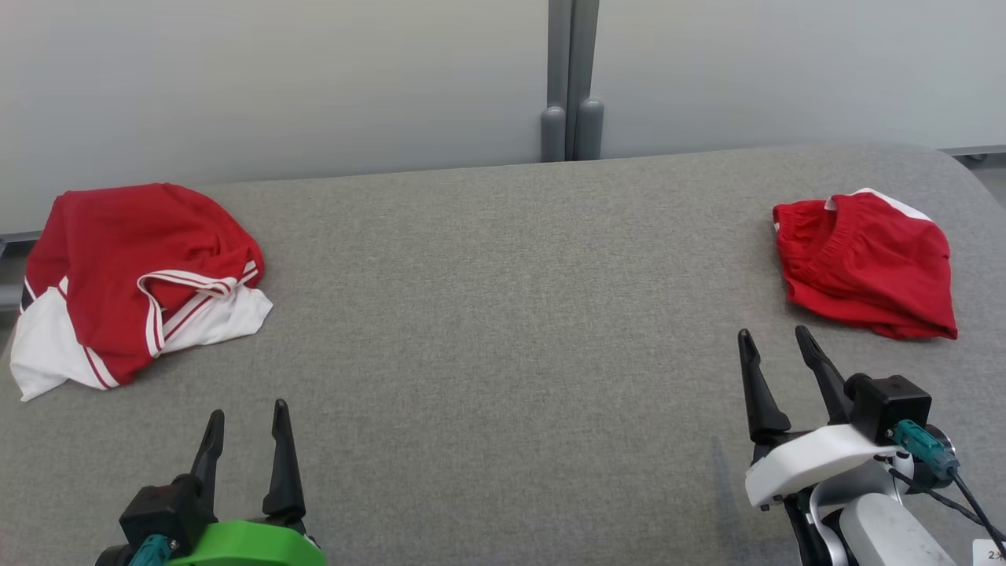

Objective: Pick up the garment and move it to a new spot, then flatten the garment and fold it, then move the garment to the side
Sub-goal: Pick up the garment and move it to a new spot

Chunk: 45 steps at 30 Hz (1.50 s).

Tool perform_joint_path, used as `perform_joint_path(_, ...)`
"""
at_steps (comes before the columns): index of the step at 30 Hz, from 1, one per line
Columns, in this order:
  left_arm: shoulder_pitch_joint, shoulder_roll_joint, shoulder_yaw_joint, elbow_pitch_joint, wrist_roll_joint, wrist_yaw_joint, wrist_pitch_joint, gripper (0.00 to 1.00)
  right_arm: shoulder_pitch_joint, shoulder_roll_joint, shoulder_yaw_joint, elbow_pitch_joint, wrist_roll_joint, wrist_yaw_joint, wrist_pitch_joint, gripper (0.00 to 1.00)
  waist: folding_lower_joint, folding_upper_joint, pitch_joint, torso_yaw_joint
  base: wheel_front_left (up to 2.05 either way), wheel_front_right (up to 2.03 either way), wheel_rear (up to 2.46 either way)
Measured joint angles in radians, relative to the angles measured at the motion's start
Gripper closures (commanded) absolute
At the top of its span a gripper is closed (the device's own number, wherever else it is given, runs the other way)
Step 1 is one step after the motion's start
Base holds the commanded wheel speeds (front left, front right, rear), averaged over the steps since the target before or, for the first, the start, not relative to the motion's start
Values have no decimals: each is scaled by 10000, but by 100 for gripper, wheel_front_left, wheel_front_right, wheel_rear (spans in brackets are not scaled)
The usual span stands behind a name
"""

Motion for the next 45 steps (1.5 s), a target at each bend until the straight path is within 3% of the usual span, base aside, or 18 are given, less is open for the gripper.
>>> perform_joint_path(8,-8,-2,-100,44,48,0,0,0,190,4,-115,-295,-100,0,2,0,0,0,18,654,0,0,0)
perform_joint_path(22,134,-6,650,-27,90,2,-102,0,174,92,566,-593,-261,33,430,0,0,-1,51,2375,0,0,0)
perform_joint_path(31,221,-19,61,-42,84,4,-174,0,181,73,217,-832,-261,17,454,0,0,0,113,3572,0,0,0)
perform_joint_path(34,221,-17,357,-54,82,4,-176,0,179,98,359,-884,-389,17,543,0,0,0,155,3915,0,0,0)
perform_joint_path(45,177,-12,343,-182,-431,4,-167,0,131,38,408,-1246,-571,15,819,0,0,0,548,3918,0,0,0)
